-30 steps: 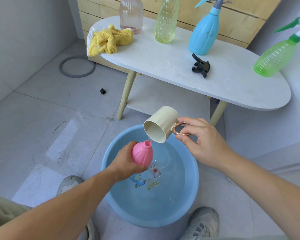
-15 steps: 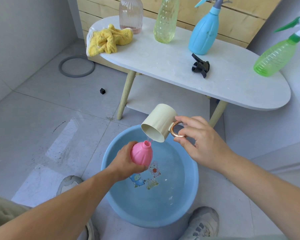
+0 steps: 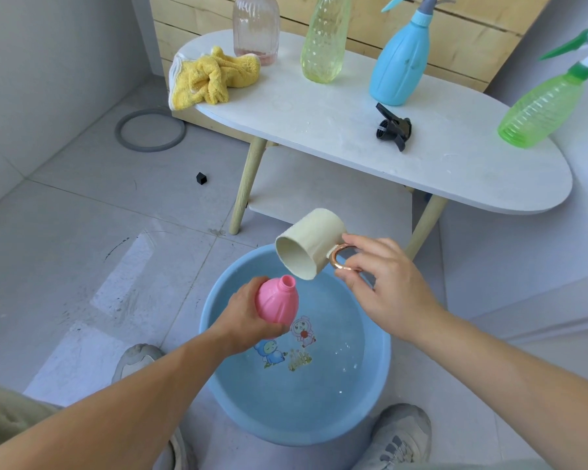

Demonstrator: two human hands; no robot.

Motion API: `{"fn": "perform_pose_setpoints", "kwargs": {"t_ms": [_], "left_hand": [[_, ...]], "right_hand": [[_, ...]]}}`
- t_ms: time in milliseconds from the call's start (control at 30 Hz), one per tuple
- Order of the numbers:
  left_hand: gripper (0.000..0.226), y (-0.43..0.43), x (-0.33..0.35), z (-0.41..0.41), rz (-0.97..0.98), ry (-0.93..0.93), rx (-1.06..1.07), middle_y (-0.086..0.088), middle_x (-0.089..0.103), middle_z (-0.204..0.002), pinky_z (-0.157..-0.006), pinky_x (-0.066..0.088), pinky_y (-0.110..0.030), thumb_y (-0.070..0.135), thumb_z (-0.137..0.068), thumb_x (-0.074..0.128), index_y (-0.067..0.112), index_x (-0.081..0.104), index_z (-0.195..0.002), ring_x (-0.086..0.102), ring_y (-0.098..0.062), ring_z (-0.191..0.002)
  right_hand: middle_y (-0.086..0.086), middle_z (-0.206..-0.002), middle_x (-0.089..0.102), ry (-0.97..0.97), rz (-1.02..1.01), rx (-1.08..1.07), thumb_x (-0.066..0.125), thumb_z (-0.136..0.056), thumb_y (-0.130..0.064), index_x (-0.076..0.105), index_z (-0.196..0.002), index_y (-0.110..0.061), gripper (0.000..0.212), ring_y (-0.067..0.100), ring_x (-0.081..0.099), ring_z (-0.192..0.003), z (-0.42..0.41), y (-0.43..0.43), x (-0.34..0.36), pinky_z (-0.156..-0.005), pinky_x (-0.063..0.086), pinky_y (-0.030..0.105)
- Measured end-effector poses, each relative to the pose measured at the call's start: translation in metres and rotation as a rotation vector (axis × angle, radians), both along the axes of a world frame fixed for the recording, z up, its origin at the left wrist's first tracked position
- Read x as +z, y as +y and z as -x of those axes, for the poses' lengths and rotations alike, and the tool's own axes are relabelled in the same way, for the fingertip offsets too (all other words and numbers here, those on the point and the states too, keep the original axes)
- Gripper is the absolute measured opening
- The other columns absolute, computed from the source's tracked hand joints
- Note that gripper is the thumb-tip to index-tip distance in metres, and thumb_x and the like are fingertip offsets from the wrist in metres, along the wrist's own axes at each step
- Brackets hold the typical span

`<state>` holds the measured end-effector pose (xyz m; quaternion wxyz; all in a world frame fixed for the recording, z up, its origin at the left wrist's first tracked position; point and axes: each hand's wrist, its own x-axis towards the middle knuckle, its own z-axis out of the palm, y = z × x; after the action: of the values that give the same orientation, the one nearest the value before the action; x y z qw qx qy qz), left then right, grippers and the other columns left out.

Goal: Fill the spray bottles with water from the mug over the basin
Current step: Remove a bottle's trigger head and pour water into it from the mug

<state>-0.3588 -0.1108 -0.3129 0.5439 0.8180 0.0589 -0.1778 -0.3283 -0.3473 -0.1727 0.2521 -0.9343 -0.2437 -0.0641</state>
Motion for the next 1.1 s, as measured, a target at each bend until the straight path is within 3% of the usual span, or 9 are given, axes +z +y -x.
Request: {"fn": "perform_pose_setpoints", "kwargs": {"t_ms": [33, 100, 167, 400, 600, 700, 867, 1000, 1100], "left_hand": [[0.088, 0.000, 0.000, 0.000, 0.001, 0.005, 0.002, 0.004, 0.055, -0.120, -0.063, 0.064, -0.031, 0.033, -0.055, 0.093, 0.037, 0.047, -0.129, 0.061, -0.021, -0.103], [0.087, 0.000, -0.001, 0.001, -0.003, 0.008, 0.001, 0.004, 0.055, -0.120, -0.063, 0.064, -0.031, 0.032, -0.055, 0.093, 0.037, 0.047, -0.129, 0.062, -0.021, -0.103], [0.086, 0.001, -0.002, 0.002, -0.006, 0.012, -0.001, 0.003, 0.056, -0.119, -0.062, 0.063, -0.031, 0.031, -0.055, 0.093, 0.036, 0.048, -0.128, 0.062, -0.022, -0.102], [0.084, 0.002, -0.006, 0.005, 0.005, 0.044, 0.007, 0.003, 0.057, -0.119, -0.061, 0.060, -0.025, 0.022, -0.060, 0.094, 0.034, 0.047, -0.128, 0.063, -0.021, -0.101], [0.083, 0.001, -0.009, 0.005, 0.012, 0.053, 0.010, 0.006, 0.057, -0.119, -0.060, 0.056, -0.019, 0.018, -0.062, 0.094, 0.035, 0.048, -0.128, 0.062, -0.016, -0.100], [0.081, 0.001, -0.012, 0.006, 0.021, 0.057, 0.011, 0.006, 0.058, -0.119, -0.062, 0.057, -0.020, 0.017, -0.063, 0.094, 0.036, 0.049, -0.128, 0.063, -0.016, -0.101], [0.082, -0.001, -0.015, 0.005, 0.031, 0.068, 0.008, 0.005, 0.058, -0.120, -0.061, 0.056, -0.018, 0.015, -0.064, 0.094, 0.035, 0.049, -0.129, 0.062, -0.016, -0.101], [0.083, 0.000, -0.016, 0.005, 0.021, 0.066, -0.001, 0.006, 0.058, -0.120, -0.062, 0.056, -0.018, 0.017, -0.064, 0.094, 0.036, 0.048, -0.130, 0.062, -0.015, -0.102], [0.083, 0.000, -0.016, 0.004, 0.029, 0.072, 0.008, 0.007, 0.058, -0.119, -0.060, 0.054, -0.015, 0.016, -0.065, 0.094, 0.036, 0.047, -0.131, 0.062, -0.014, -0.101]], "right_hand": [[-0.002, -0.116, 0.069, 0.129, -0.105, -0.111, 0.060, -0.094, -0.031, 0.072, -0.080, -0.014, 0.025, 0.012, 0.057, -0.108, 0.000, 0.003, -0.001, -0.092, 0.044, 0.027], [0.002, -0.082, 0.069, 0.353, -0.251, -0.306, 0.060, -0.095, -0.031, 0.071, -0.083, -0.009, 0.028, 0.013, 0.060, -0.076, -0.005, 0.004, -0.006, -0.072, 0.048, 0.033], [0.005, -0.064, 0.053, 0.486, -0.260, -0.423, 0.056, -0.097, -0.036, 0.067, -0.080, -0.006, 0.036, 0.016, 0.045, -0.054, -0.012, -0.001, -0.021, -0.056, 0.035, 0.030], [0.007, -0.064, 0.049, 0.829, -0.221, -0.568, 0.053, -0.098, -0.037, 0.064, -0.069, -0.017, 0.037, 0.021, 0.043, -0.062, -0.020, -0.021, -0.096, -0.062, 0.032, 0.028], [0.002, -0.061, 0.040, 0.877, -0.034, -0.524, 0.051, -0.099, -0.035, 0.066, -0.090, 0.004, 0.043, 0.020, 0.037, -0.058, -0.012, -0.021, -0.131, -0.055, 0.028, 0.029], [0.001, -0.061, 0.037, 0.868, 0.008, -0.509, 0.053, -0.098, -0.036, 0.060, -0.088, 0.008, 0.046, 0.020, 0.036, -0.055, -0.010, -0.022, -0.141, -0.054, 0.028, 0.029], [0.001, -0.060, 0.037, 0.871, 0.050, -0.482, 0.053, -0.098, -0.038, 0.053, -0.071, -0.014, 0.037, 0.020, 0.035, -0.055, -0.012, -0.022, -0.148, -0.055, 0.028, 0.030], [-0.002, -0.056, 0.035, 0.858, 0.080, -0.482, 0.052, -0.099, -0.035, 0.036, -0.059, -0.016, 0.047, 0.019, 0.033, -0.052, -0.011, -0.020, -0.152, -0.052, 0.025, 0.030], [-0.003, -0.056, 0.036, 0.852, 0.112, -0.483, 0.051, -0.099, -0.035, 0.032, -0.056, -0.018, 0.050, 0.018, 0.034, -0.051, -0.011, -0.019, -0.152, -0.050, 0.025, 0.029]]}}
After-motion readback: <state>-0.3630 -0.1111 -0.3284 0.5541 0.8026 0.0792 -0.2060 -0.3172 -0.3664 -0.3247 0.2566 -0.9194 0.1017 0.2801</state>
